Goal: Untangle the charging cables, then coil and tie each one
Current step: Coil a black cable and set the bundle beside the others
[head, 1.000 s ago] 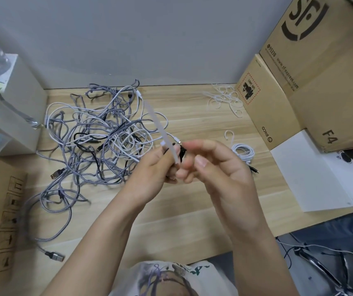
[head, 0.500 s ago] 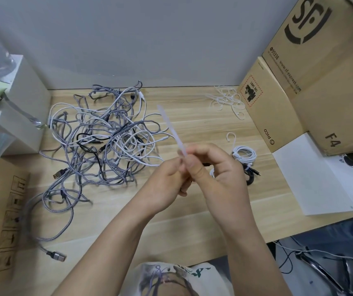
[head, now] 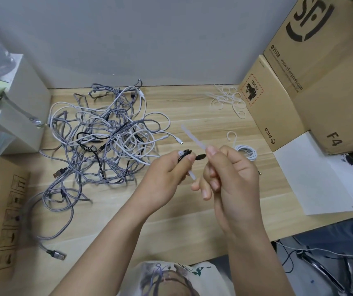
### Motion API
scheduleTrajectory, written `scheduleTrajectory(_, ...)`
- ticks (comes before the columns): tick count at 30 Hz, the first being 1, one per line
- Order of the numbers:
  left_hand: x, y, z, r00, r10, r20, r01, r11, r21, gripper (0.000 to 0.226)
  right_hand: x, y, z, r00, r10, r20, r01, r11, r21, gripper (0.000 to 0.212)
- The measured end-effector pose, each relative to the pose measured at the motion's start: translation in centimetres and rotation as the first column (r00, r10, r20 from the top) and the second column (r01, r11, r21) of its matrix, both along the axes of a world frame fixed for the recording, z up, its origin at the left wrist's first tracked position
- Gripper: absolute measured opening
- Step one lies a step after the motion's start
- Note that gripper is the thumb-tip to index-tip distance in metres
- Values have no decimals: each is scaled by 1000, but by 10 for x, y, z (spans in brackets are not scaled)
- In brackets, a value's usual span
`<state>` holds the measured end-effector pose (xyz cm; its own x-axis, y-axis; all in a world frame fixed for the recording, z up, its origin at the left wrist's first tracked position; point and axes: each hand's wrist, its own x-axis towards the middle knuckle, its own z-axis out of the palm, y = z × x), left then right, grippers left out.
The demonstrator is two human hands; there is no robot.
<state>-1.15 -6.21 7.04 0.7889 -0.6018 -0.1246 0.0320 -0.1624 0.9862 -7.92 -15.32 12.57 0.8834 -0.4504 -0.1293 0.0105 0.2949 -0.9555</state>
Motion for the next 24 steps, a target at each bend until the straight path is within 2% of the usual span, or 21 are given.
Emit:
scheduleTrajectory(3, 1, 1, 4, 997, 77, 4, -77, 997, -7, 37, 1, -1, -4, 998, -28, -62, 25, 998, -63, 39)
scheduleTrajectory(6, 0, 0, 8, 996, 83, -16, -84, 996, -27, 33, 1, -1, -7, 993, -39, -109, 27, 994, -103, 45)
scheduleTrajectory(13, -1, 1, 10, 996, 84, -20, -85, 996, -17, 32, 2, -2, -10, 986, -22, -165, 1, 992, -124, 37)
scheduleTrajectory(17, 1, 2, 9, 996, 88, -18, -88, 996, 18, 35, 2, -1, -9, 986, -28, -167, 11, 995, -100, 45)
scheduleTrajectory(20, 1, 1, 10, 995, 95, -17, -94, 995, 30, 35, 3, 0, -9, 986, -18, -163, 1, 994, -106, 40)
scheduleTrajectory(24, 0, 1, 11, 994, 103, 22, -104, 993, 53, 42, 4, 0, -9, 985, -45, -168, 29, 995, -92, 51)
